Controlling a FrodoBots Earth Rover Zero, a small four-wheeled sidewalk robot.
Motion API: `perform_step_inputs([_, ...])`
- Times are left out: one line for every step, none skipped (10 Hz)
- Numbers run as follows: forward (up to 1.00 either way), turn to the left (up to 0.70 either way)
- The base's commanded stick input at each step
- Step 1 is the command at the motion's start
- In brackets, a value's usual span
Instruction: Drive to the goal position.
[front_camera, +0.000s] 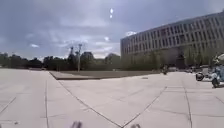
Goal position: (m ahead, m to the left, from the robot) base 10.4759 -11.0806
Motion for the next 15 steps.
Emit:
perform_step_inputs([0.7,0.0])
perform_step_inputs([0.7,0.0])
perform_step_inputs([0.7,0.0])
perform_step_inputs([0.7,0.0])
perform_step_inputs([0.7,0.0])
perform_step_inputs([0.7,0.0])
perform_step_inputs([0.7,0.0])
perform_step_inputs([0.7,0.0])
perform_step_inputs([0.7,0.0])
perform_step_inputs([0.7,-0.16])
perform_step_inputs([0.7,-0.31])
perform_step_inputs([0.7,-0.35])
perform_step_inputs([0.7,-0.35])
perform_step_inputs([0.7,-0.35])
perform_step_inputs([0.7,-0.35])
